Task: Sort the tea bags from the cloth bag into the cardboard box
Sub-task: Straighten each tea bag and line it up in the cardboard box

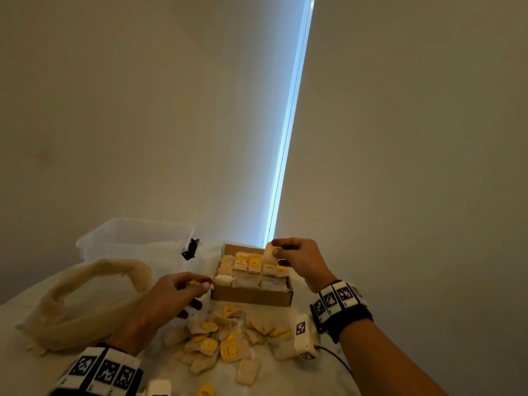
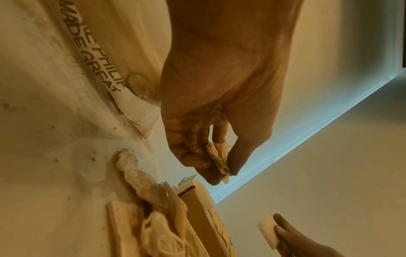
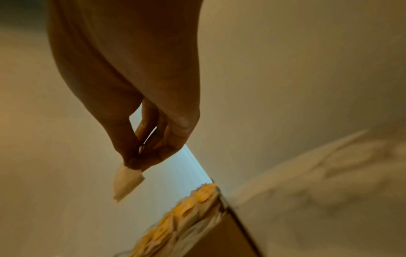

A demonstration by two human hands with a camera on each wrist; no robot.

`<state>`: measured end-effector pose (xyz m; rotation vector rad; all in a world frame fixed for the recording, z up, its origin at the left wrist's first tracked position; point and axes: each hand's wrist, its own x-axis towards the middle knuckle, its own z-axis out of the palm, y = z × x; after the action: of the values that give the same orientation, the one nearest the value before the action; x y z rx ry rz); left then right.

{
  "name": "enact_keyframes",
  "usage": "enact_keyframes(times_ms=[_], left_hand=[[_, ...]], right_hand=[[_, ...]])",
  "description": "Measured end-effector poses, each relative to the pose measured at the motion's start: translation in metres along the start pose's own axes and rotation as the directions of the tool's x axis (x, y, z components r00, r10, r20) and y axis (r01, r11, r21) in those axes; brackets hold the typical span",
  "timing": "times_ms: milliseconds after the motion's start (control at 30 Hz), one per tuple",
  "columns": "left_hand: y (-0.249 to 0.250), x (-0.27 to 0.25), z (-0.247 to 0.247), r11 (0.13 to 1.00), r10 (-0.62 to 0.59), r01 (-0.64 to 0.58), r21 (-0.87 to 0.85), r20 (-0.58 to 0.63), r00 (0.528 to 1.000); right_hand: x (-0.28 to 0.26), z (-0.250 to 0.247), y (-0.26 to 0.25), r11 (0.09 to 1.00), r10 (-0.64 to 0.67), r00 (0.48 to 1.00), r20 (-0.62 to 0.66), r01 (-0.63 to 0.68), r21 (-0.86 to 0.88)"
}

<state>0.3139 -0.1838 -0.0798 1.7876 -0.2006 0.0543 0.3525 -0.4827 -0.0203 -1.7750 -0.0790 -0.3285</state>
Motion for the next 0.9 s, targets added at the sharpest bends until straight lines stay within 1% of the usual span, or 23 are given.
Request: enact_keyframes(times_ms=[100,167,267,333,367,433,533,633,700,800,900], left_hand=[[0.001,0.0,0.0,1.0,0.007,-0.007,-0.023,-0.006,1.0],[0.0,-0.001,-0.001,0.999,0.009,-0.009,-0.032,-0.022,1.0],[-0.001,-0.002,-0.002,1.0,-0.01,0.01,-0.016,-0.028,1.0],[0.004,0.001,-0.003,0.999,-0.022,0.022,0.048,-0.007,1.0],[0.009,0.004,-0.004,0.994,-0.009,0.008,0.106,0.006,1.0],[0.023,0.018,-0.004,0.966,0.057,-0.068,0.249,0.051,0.997],[0.043,0.047,0.004,0.853,0.124,-0.171,0.493,0.127,0.984],[0.043,0.077,0.016,0.703,0.088,-0.19,0.685,0.182,0.979],[0.036,0.094,0.021,0.62,0.046,-0.203,0.758,0.223,0.974],[0.028,0.114,0.024,0.518,-0.015,-0.229,0.824,0.276,0.961],[0.029,0.126,0.023,0.447,-0.04,-0.247,0.86,0.295,0.955]], right_hand=[[0.012,-0.003,0.0,0.991,0.012,1.0,0.019,-0.01,-0.132],[0.013,0.005,0.001,0.982,0.033,0.996,0.084,-0.017,-0.187],[0.008,0.026,0.002,0.978,0.034,0.98,0.198,0.008,-0.207],[0.007,0.036,0.002,0.977,0.02,0.974,0.227,0.029,-0.211],[0.006,0.039,0.003,0.975,0.016,0.973,0.229,0.036,-0.219],[0.005,0.042,0.007,0.971,0.013,0.971,0.237,0.044,-0.233],[0.004,0.042,0.015,0.967,0.005,0.967,0.254,0.06,-0.249],[0.006,0.04,0.02,0.961,-0.004,0.968,0.249,0.073,-0.268],[0.01,0.039,0.023,0.956,-0.009,0.972,0.236,0.077,-0.282],[0.012,0.036,0.027,0.941,-0.018,0.972,0.235,0.096,-0.323],[0.014,0.033,0.03,0.939,-0.01,0.973,0.23,0.088,-0.332]])
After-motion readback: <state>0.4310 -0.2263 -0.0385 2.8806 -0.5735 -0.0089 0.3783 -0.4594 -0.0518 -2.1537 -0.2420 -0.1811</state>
